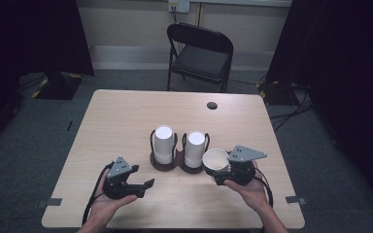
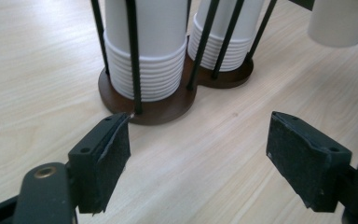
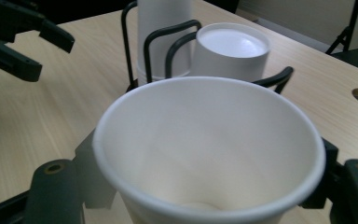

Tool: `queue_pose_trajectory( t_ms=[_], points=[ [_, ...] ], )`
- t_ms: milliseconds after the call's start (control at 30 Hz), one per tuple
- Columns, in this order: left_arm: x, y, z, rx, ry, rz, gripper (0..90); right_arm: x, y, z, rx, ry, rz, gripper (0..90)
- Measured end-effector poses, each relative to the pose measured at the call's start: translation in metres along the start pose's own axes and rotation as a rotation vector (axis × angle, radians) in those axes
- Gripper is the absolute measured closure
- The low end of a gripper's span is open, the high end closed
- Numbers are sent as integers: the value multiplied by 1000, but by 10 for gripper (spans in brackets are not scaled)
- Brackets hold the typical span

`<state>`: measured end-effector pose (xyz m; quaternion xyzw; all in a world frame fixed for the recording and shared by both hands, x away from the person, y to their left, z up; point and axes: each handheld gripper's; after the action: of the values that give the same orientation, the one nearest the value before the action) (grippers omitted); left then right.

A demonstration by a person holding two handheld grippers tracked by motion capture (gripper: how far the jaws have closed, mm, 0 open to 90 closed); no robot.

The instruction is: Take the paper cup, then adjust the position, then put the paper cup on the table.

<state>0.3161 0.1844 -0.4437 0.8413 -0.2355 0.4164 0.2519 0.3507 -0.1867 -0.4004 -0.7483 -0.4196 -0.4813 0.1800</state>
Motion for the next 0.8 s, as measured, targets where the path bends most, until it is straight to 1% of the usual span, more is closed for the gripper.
queue_pose_trajectory(
  t_ms=[100,167,233,300,333,367,400,467,500,567,600,667,700,733,800],
  points=[
    [-1,1,0,6,1,9,209,-2,7,-2,-23,3,19,255],
    [-1,1,0,0,-11,17,170,-4,12,-4,-38,7,32,255],
    [-2,1,0,5,-4,11,169,-5,16,-5,-49,9,51,255],
    [-4,1,1,15,-6,-2,169,-7,21,-6,-70,9,64,255],
    [-6,1,1,15,-7,-6,169,-7,24,-6,-74,13,79,255],
    [-7,2,2,13,-8,-10,169,-8,27,-6,-76,18,94,254],
    [-8,3,2,10,-7,3,170,-9,29,-5,-81,18,104,255],
    [-8,4,2,0,-6,7,167,-9,34,-4,-98,22,118,255],
    [-7,4,1,7,-2,12,166,-9,38,-3,-107,24,126,256],
    [-7,4,-1,13,19,3,158,-8,44,-2,-129,34,138,257],
    [-8,4,-1,18,22,10,157,-8,47,-2,-135,41,146,257],
    [-8,2,-3,23,26,18,157,-8,53,1,-147,38,154,257],
    [-9,2,-3,22,30,11,157,-7,56,2,-153,37,157,257],
    [-9,1,-3,29,30,22,157,-7,58,3,-156,36,157,257],
    [-9,-1,-3,25,29,21,158,-6,64,7,-168,38,166,257]
  ],
)
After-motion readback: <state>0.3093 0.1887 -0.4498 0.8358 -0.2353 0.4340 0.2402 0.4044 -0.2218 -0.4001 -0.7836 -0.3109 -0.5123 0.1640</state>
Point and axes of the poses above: each handheld gripper's, and its own axes: z roughly forward along the jaws, x roughly out of its top, y roughly to its right, and after that the axes turned 6 degrees about -z, right-handed
